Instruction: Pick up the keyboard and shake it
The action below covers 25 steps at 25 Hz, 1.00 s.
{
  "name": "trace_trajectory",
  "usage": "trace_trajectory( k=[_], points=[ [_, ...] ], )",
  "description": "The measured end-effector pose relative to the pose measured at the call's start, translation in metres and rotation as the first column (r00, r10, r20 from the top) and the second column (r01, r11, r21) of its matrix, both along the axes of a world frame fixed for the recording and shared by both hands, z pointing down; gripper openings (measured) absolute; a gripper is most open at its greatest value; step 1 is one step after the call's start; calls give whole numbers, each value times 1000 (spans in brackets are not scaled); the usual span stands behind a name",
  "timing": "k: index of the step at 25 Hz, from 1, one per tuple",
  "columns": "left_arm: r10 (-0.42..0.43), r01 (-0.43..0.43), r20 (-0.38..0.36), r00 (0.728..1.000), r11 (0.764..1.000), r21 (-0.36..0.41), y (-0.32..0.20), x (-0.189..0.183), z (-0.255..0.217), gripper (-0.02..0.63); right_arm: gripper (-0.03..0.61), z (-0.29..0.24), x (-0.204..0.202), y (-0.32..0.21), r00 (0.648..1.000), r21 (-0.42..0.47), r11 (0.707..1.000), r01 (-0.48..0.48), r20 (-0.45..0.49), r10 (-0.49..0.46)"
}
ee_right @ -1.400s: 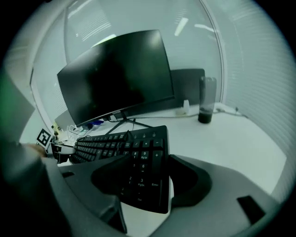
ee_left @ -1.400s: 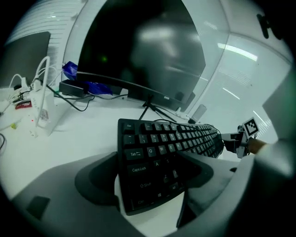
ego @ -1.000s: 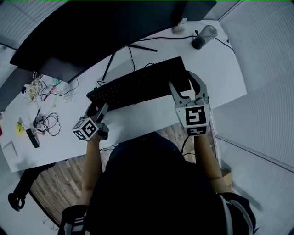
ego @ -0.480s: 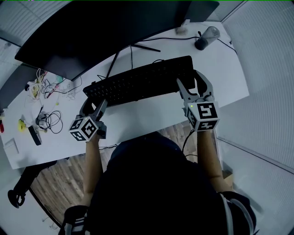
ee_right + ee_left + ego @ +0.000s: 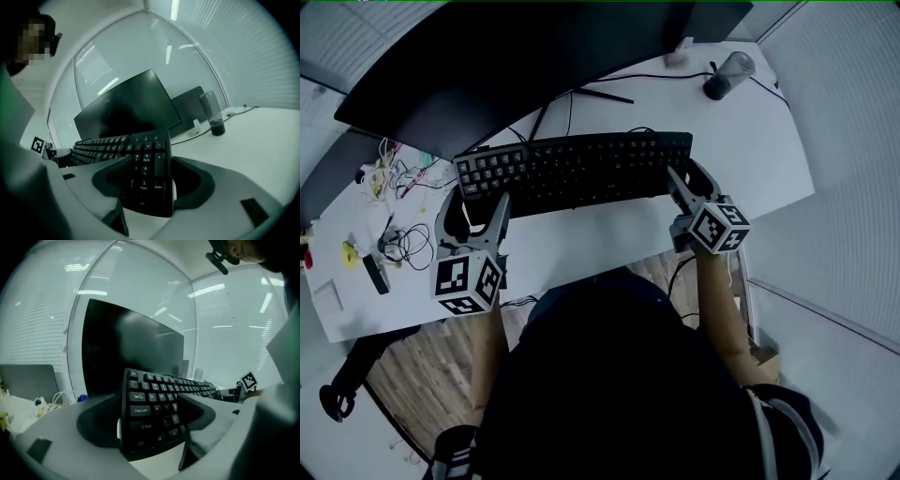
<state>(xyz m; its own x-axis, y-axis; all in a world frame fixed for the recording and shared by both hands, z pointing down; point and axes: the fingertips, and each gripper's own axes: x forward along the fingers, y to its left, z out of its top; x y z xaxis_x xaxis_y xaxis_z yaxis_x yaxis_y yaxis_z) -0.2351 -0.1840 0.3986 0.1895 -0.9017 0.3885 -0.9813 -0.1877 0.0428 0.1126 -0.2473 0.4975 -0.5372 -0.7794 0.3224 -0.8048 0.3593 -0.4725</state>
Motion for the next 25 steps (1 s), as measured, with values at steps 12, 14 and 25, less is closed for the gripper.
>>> trace_trajectory(
  k=[12,14,25],
  points=[
    [34,-38,60,998,998,56,3,7,-28,388,275,32,-10,12,989,-66,998,1,145,9],
    [25,-26,17,1000,999,41,2,3,-17,388,275,28,-8,10,994,-62,998,2,106,4],
    [-24,-5,-293,956,995,-99,-7,1,96,387,275,44,19,10,983,-110,994,1,-181,-21]
  ],
)
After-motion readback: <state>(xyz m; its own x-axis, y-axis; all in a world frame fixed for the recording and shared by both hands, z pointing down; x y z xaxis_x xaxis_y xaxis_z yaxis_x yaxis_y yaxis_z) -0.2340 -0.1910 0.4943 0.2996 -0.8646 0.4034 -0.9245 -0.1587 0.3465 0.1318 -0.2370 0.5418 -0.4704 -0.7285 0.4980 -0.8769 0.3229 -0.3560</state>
